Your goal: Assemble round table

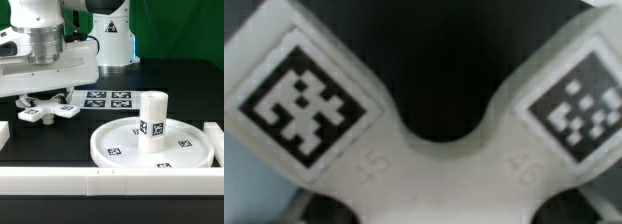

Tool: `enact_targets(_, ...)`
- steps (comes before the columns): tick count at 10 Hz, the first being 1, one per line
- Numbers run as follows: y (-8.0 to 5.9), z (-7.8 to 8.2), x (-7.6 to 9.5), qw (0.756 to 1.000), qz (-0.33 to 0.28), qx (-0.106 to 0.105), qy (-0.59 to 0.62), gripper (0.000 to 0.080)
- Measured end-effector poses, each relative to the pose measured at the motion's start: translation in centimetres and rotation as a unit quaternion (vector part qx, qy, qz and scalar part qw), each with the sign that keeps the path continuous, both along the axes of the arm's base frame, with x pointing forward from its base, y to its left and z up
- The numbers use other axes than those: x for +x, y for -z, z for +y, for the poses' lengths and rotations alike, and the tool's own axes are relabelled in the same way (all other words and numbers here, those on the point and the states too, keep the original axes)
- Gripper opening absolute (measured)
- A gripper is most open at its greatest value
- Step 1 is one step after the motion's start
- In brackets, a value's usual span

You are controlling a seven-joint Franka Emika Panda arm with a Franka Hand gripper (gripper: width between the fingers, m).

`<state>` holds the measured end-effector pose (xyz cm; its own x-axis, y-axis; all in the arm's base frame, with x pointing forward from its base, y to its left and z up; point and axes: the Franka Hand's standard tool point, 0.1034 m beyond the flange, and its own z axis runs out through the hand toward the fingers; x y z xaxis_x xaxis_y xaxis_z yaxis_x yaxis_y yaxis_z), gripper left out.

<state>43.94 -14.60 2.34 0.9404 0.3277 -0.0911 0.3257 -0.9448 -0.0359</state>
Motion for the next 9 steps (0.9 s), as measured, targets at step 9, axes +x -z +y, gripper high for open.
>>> enact_targets(9, -3.1, 4.0, 2.0, 1.0, 0.001, 0.008, -0.006, 0.0446)
